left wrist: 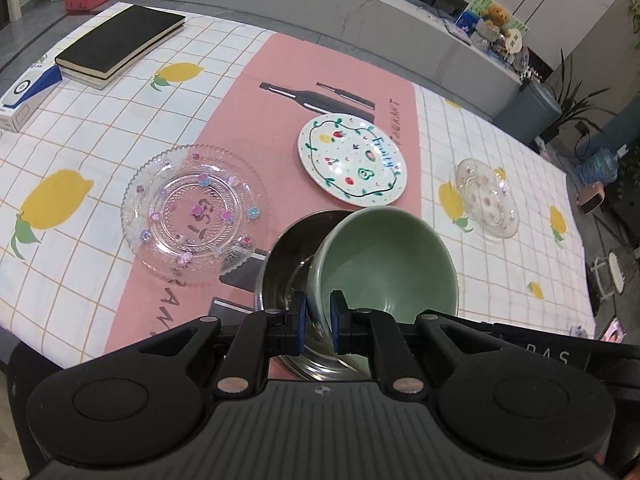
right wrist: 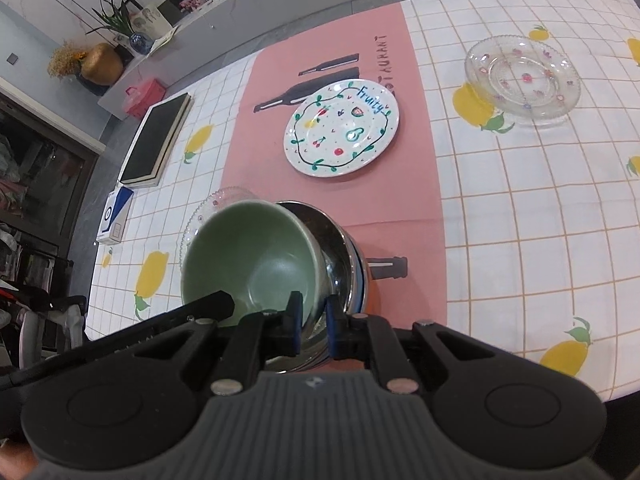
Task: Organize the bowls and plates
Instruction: 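Lower the green bowl into the steel bowls with the left gripper, then reach both grippers to the clear dotted glass plate rim and close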
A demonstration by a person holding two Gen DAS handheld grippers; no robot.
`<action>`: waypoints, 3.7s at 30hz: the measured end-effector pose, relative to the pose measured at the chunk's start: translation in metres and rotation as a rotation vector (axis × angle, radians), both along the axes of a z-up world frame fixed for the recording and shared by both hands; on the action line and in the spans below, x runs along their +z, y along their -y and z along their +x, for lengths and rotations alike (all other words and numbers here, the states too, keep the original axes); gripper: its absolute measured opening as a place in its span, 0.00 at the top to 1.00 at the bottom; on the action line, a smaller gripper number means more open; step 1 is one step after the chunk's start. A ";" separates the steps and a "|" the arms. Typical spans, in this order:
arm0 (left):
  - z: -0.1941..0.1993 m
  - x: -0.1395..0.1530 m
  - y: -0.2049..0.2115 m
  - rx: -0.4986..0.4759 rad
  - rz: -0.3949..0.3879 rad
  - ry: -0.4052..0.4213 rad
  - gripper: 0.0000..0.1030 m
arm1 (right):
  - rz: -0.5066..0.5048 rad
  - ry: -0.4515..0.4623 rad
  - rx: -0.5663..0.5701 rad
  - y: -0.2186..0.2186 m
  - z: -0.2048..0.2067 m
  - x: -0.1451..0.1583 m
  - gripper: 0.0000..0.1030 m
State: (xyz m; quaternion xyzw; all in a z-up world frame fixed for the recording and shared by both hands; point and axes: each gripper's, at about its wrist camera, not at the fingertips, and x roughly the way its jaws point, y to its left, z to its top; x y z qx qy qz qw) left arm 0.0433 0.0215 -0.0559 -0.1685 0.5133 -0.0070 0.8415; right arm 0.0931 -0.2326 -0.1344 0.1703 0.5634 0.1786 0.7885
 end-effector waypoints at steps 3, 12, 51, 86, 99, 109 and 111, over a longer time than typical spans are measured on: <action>0.005 -0.003 0.000 -0.010 0.019 -0.018 0.87 | -0.014 -0.003 0.012 -0.005 0.003 -0.004 0.91; 0.013 -0.012 0.005 -0.055 0.084 -0.069 0.86 | -0.086 -0.004 0.063 -0.019 0.011 -0.012 0.92; 0.018 0.018 0.002 -0.171 0.122 -0.012 0.70 | -0.226 0.120 0.136 -0.027 0.020 0.020 0.72; 0.031 -0.056 -0.165 0.180 -0.074 0.074 0.57 | -0.179 -0.068 0.267 -0.155 0.125 -0.050 0.57; 0.044 -0.083 -0.167 0.213 -0.134 -0.003 0.58 | -0.207 -0.206 0.228 -0.164 0.134 -0.082 0.59; 0.048 -0.091 -0.160 0.211 -0.111 -0.036 0.63 | -0.183 -0.224 0.249 -0.171 0.130 -0.088 0.64; 0.049 -0.091 -0.160 0.211 -0.101 -0.045 0.68 | -0.194 -0.221 0.257 -0.173 0.129 -0.088 0.68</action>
